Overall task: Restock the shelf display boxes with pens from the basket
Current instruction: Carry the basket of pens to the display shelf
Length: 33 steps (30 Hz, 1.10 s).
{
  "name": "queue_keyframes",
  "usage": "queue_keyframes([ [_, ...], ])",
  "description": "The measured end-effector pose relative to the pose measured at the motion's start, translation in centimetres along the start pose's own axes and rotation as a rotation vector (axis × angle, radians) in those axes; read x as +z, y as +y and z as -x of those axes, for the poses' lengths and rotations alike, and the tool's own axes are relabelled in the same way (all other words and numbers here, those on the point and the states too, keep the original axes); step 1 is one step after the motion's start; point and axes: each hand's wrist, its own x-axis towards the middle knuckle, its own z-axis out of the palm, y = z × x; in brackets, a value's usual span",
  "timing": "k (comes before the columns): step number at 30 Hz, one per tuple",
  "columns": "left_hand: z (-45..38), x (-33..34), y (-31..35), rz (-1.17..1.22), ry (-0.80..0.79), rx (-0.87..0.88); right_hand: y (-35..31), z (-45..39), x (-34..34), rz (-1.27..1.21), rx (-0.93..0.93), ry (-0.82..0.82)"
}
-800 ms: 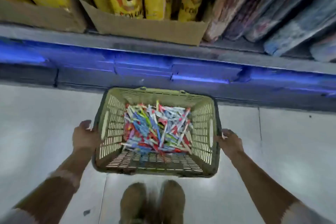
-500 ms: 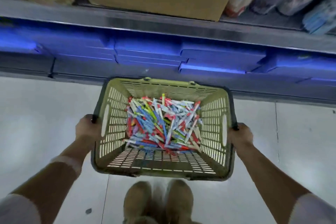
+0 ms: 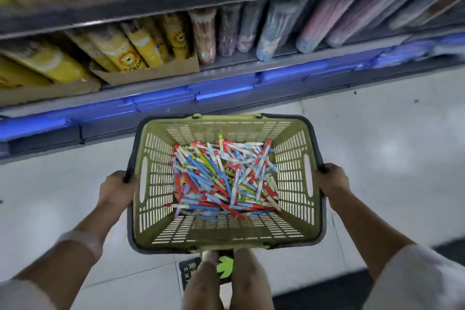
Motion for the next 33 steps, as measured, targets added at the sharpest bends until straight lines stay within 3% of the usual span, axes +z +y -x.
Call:
queue_keyframes([
  [7,11.4,-4.0,14.3,-0.156,-0.111,0.318,8.2,10.1,-14.2,-0.19,0.15,0.146],
  [16,21.1,2.7,33.4,-0.411,-0.18,0.761,20.1,15.7,-26.7,-0.493,0.396,0.352],
  [27,30.9,21.5,57.4,-0.543,-0.286,0.943,31.7,6.5,-42.2,-0.826,0.583,0.46],
  [33,36.9,31.4,71.4,-0.616,-0.326,1.013,36.2,-0.9,-53.2,-0.843,0.653,0.504],
])
